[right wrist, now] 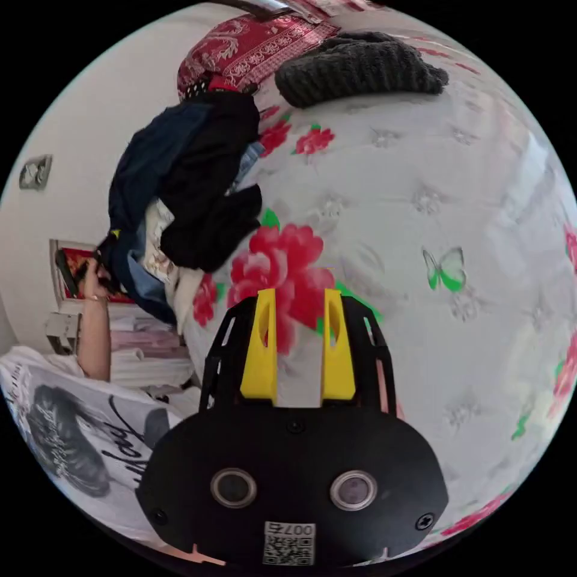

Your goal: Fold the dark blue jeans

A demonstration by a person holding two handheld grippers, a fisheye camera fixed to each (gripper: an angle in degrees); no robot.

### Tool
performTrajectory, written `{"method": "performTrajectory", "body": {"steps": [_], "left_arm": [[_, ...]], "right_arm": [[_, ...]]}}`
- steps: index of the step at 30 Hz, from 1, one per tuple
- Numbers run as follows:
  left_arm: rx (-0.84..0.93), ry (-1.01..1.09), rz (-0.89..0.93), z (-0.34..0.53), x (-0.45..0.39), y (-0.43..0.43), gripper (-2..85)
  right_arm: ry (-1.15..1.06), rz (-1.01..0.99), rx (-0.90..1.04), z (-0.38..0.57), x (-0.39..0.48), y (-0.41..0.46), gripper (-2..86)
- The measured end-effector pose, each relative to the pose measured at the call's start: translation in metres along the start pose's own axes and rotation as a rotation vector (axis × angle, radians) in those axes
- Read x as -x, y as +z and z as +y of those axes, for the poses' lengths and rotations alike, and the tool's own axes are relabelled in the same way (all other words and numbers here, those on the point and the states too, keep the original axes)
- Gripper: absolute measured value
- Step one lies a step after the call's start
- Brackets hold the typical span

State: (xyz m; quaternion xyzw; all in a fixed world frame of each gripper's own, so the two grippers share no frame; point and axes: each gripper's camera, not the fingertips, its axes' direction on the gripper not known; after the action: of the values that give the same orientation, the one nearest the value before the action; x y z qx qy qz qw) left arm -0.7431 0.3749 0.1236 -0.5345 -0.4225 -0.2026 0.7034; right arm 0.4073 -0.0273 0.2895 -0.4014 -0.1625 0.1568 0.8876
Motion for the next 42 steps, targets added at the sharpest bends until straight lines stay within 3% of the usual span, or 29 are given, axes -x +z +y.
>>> {"method": "performTrajectory", "body": {"steps": [3,5,7,9,13,16,19,21,24,27,31,34,38,42], "left_arm": [[-0.035,-0.033,0.113,0.005,0.025,-0.025,-0.4],[-0.057,-0.035,0.173,0.008,0.037,-0.043,-0.7],[-0.077,-0.009,0.303,0.012,0.046,-0.063,-0.9],[-0.114,0.006,0.563,0.019,0.050,-0.088,-1.0],[-0.158,0.140,0.633,0.025,0.031,-0.131,-1.0],[-0.204,0.340,0.831,0.030,0.002,-0.173,-1.0],[-0.166,0.685,1.162,0.050,-0.051,-0.212,-1.0],[-0.064,1.008,1.500,0.088,-0.108,-0.234,-1.0],[0.163,1.237,1.737,0.155,-0.178,-0.242,-1.0],[0.304,1.291,1.728,0.200,-0.208,-0.240,-1.0],[0.297,1.226,1.775,0.188,-0.193,-0.226,-1.0],[0.336,1.147,1.808,0.182,-0.188,-0.210,-1.0],[0.339,1.053,1.817,0.180,-0.188,-0.193,-1.0],[0.274,0.954,1.723,0.162,-0.166,-0.171,-0.9]], "right_arm": [[-0.071,0.152,0.124,0.080,0.028,0.012,6.6],[-0.097,0.185,0.100,0.115,0.044,0.018,7.0],[-0.069,0.158,0.033,0.140,0.059,0.023,7.9],[-0.023,0.103,0.016,0.137,0.066,0.024,8.7],[-0.019,0.047,0.001,0.119,0.091,0.012,9.5],[-0.080,0.019,-0.153,0.122,0.116,-0.023,9.9],[-0.106,-0.014,-0.337,0.134,0.130,-0.066,10.5],[-0.082,-0.052,-0.413,0.143,0.129,-0.086,10.7],[-0.005,-0.040,-0.456,0.159,0.115,-0.101,10.9],[0.068,0.054,-0.383,0.180,0.103,-0.096,11.2],[0.088,0.232,-0.157,0.197,0.100,-0.057,11.6],[0.141,0.366,-0.111,0.198,0.099,-0.040,12.0],[0.255,0.298,-0.121,0.181,0.092,-0.028,12.3],[0.281,0.336,0.074,0.152,0.089,0.015,12.5]]}}
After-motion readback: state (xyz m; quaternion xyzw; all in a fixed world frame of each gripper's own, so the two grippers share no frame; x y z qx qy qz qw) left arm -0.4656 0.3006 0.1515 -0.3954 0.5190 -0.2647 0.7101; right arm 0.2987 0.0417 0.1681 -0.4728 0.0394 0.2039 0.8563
